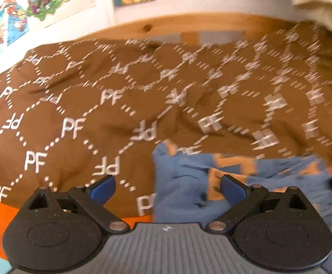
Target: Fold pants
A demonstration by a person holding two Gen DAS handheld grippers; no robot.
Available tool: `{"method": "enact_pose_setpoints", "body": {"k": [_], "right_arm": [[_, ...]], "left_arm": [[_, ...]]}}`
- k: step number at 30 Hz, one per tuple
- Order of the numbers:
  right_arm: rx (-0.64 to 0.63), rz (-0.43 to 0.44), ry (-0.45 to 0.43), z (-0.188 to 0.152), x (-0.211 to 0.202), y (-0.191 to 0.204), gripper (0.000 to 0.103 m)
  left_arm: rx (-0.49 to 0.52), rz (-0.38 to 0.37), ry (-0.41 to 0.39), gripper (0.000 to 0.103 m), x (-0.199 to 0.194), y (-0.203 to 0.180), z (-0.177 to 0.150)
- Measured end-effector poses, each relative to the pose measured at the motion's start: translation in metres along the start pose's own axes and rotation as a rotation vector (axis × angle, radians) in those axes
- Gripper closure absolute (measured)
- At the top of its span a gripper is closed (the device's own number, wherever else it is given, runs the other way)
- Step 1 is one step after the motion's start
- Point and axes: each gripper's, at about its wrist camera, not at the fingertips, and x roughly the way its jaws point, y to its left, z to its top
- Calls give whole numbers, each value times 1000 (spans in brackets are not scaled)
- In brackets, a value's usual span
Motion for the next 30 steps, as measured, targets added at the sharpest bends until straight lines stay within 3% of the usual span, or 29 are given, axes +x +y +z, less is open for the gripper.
{"method": "enact_pose_setpoints", "body": {"k": [1, 4, 8, 12, 14, 18, 20, 25, 30], "right_arm": [[-20, -34, 6, -4, 4, 2, 1], [-6, -30, 17, -10, 11, -1, 1], [-13, -34, 21, -10, 11, 0, 1], [3, -19, -43, 0, -7, -4, 1], [7, 29, -88, 6, -21, -7, 1], [-39, 202, -62, 14, -35, -7, 1], [-142, 257, 3, 12, -36, 1, 1], [-391, 265, 82, -1, -36, 25, 1], [-269, 318, 157, -4, -21, 15, 1]], "left_arm": [[-8, 34, 11, 2, 6, 1, -5], [-96, 19, 16, 0, 13, 11, -13], [-108, 16, 25, 0, 11, 15, -12], [-204, -71, -8, 0, -17, 27, -9], [-225, -120, -21, 0, -34, 28, -10], [-150, -156, 11, 0, -58, 18, -20], [-103, -174, 37, 0, -67, 11, -31], [12, -198, 85, 1, -80, -7, -59], [-54, -198, 83, 0, -83, -2, -73]]}}
